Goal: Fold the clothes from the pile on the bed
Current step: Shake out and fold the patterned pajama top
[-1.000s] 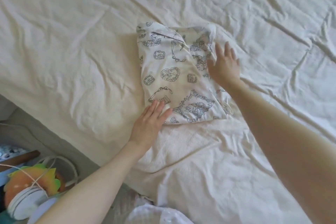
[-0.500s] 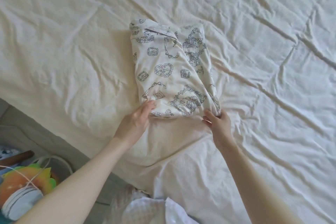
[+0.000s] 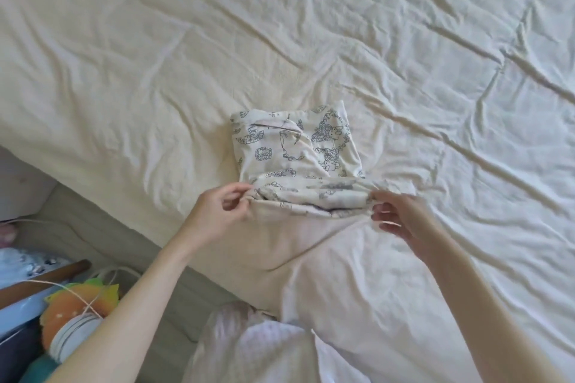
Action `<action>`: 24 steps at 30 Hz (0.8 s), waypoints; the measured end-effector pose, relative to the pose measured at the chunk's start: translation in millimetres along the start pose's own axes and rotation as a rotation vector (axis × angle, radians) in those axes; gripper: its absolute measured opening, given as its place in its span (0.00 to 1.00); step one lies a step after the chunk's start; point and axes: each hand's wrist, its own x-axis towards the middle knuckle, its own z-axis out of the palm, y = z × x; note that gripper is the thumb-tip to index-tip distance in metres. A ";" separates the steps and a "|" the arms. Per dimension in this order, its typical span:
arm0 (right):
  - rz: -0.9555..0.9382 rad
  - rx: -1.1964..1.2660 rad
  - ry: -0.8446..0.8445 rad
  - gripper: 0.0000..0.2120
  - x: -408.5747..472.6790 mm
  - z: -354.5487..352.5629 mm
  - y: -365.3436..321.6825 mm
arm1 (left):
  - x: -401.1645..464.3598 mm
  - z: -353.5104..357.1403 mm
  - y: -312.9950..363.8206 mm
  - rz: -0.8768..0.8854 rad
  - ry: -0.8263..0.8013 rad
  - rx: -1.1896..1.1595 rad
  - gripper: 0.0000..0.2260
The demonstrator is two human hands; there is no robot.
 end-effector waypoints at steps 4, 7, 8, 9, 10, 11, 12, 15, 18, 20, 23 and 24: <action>-0.285 0.090 0.089 0.08 25.2 35.9 -63.3 | 57.6 -12.0 23.5 -0.035 0.251 -0.232 0.06; -0.619 -0.270 0.251 0.08 49.4 67.0 -82.2 | 106.4 -11.5 29.9 -0.180 0.453 -0.202 0.09; -0.729 -0.490 0.268 0.12 57.9 76.7 -81.7 | 117.9 -9.5 30.2 -0.226 0.498 -0.152 0.11; -0.818 -0.710 0.245 0.17 67.2 85.5 -78.8 | 126.5 -6.9 29.9 -0.253 0.532 -0.117 0.12; -0.880 -0.909 0.212 0.21 75.3 93.9 -75.0 | 131.7 -3.3 29.4 -0.259 0.554 -0.107 0.13; -0.930 -1.067 0.186 0.24 82.7 101.7 -70.7 | 132.5 0.7 28.8 -0.246 0.562 -0.096 0.15; -0.964 -1.178 0.168 0.26 89.8 109.3 -66.6 | 129.9 5.1 26.1 -0.195 0.569 -0.048 0.18; -1.009 -1.275 0.157 0.28 107.8 130.2 -55.9 | 116.3 20.9 12.8 0.141 0.608 0.427 0.24; -0.959 -1.321 0.197 0.28 123.6 139.2 -40.0 | 117.1 35.9 -4.9 0.357 0.471 0.820 0.23; -0.930 -1.333 0.218 0.28 134.8 138.3 -27.0 | 122.1 42.9 -20.9 0.300 0.375 0.867 0.23; -0.925 -1.348 0.220 0.30 151.4 140.2 -18.5 | 134.8 47.3 -41.0 0.234 0.336 0.906 0.23; -0.917 -1.348 0.208 0.30 155.4 141.8 -18.2 | 138.5 48.0 -43.3 0.225 0.324 0.917 0.24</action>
